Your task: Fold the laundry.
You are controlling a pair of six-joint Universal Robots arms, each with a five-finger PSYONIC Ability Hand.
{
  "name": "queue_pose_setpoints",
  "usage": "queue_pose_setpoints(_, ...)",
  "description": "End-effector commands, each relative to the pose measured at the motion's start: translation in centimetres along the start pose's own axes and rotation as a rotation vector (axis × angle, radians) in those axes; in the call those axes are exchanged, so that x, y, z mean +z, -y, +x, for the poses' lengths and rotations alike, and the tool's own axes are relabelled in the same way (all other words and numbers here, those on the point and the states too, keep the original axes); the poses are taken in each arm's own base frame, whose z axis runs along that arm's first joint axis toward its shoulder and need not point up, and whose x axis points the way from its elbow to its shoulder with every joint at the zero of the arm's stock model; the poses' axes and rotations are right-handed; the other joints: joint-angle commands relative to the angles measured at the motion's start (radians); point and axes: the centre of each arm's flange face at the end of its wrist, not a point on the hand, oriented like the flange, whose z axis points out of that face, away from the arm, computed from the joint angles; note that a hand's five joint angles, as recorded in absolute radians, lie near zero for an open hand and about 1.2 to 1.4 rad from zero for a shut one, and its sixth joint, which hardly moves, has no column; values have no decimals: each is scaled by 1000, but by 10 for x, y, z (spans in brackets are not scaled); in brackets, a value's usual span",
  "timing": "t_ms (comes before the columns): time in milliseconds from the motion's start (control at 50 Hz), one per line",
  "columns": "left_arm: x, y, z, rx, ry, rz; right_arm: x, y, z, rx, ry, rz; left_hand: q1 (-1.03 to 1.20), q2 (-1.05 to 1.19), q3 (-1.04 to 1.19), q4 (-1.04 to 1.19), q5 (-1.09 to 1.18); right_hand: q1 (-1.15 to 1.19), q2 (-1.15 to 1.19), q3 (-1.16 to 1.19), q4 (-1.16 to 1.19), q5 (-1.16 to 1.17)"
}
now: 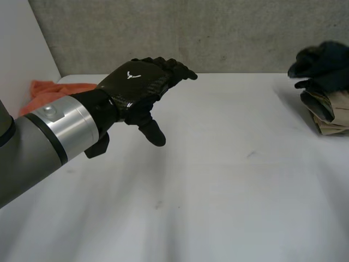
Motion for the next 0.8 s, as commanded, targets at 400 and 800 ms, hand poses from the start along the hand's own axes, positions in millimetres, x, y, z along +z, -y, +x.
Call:
queue_pose_setpoints(400,0,-1,6,-47,-16,-3,-71,-25,20,30,22,-166,-2,5,-1,2,-10,-763,-991,-1000,-1018,-943)
queue_pose_setpoints(800,-3,1,4,-46,-12,1,-154,14,99,-234,-383,-607,-5,2,-4,-1,-13,-763,-991,-1000,-1018,-943)
